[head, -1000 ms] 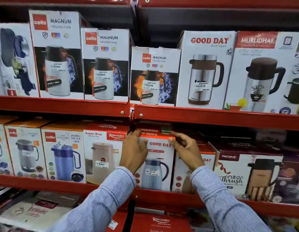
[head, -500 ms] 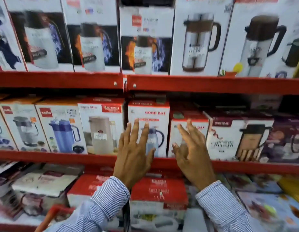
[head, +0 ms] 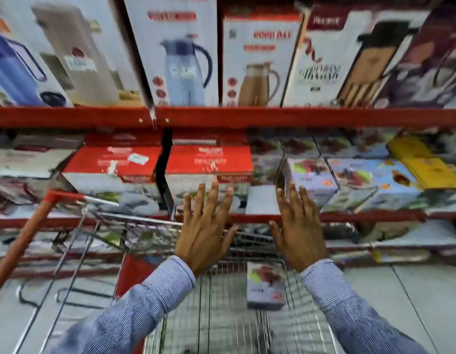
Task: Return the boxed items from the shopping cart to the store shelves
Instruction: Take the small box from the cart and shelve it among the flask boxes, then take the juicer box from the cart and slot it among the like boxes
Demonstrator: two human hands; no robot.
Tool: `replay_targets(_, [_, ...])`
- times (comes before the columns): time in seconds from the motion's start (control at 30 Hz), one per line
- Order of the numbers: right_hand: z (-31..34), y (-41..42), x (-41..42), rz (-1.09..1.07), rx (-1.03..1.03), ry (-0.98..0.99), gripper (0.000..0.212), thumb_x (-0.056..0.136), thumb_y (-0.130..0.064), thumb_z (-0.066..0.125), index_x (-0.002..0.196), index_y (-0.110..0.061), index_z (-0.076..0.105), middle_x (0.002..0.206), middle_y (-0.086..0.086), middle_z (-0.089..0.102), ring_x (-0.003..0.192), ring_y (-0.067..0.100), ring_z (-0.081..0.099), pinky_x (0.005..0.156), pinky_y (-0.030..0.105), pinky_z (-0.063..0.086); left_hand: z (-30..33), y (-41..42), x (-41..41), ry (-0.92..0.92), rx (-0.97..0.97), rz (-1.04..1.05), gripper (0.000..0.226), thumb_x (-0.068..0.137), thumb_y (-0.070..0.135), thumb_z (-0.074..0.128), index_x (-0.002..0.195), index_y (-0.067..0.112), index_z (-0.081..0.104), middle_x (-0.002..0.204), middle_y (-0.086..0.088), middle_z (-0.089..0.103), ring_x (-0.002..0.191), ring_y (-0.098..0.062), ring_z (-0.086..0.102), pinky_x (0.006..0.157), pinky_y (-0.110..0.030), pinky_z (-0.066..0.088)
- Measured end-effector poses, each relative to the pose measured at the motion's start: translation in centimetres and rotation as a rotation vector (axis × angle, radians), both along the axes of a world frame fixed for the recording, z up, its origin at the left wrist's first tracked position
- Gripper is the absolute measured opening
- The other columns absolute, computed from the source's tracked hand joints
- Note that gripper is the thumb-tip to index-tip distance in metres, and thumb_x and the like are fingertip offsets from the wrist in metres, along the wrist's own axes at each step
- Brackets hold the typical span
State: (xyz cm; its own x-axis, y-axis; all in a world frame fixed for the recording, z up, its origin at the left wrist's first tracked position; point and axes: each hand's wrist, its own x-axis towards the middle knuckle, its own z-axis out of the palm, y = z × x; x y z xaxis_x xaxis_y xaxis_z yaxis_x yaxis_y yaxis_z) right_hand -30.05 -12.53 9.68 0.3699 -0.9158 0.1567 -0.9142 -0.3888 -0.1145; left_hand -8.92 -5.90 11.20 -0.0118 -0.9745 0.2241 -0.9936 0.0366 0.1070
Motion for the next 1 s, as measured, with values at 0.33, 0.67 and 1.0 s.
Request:
replay_targets(0.33, [-13.2, 3.8, -6.0, -0.073, 0.483, -0.083, 0.072, 0.085, -0.045, 0.032, 0.145, -0.006, 0.035, 0.151, 0.020, 0.039, 0.138, 0.035, 0.039, 0.111, 0.043, 0.038, -13.4, 4.3, -6.1, 0.242, 0.482, 0.017, 0.075, 0.093, 0.053, 0.040, 0.155, 0.020, 0.015, 0.164, -0.008, 0.016, 0.151, -0.034, 0.018, 0.119, -0.057, 0.021])
replay_targets(0.67, [-21.1, 4.1, -7.8, -0.391, 1.033, -0.266, 0.057, 0.090, -0.038, 0.056, 0.137, -0.007, 0.048, 0.140, 0.014, 0.055, 0.125, 0.030, 0.054, 0.105, 0.036, 0.041, -21.4, 2.3, -10.9, 0.913, 0.972, 0.467, 0.056, 0.088, 0.039, 0.064, 0.133, 0.008, 0.052, 0.135, -0.018, 0.059, 0.110, -0.028, 0.060, 0.085, -0.029, 0.048])
replay_targets(1.0, [-20.9, 4.9, -7.8, -0.517, 1.049, -0.757, 0.032, 0.082, -0.030, 0.062, 0.114, -0.029, 0.067, 0.118, -0.002, 0.069, 0.102, 0.018, 0.063, 0.089, 0.034, 0.050, -19.6, 2.5, -12.5, 1.340, 0.834, 0.754, 0.037, 0.083, 0.024, 0.068, 0.117, 0.015, 0.060, 0.112, -0.009, 0.065, 0.091, -0.024, 0.056, 0.070, -0.030, 0.045])
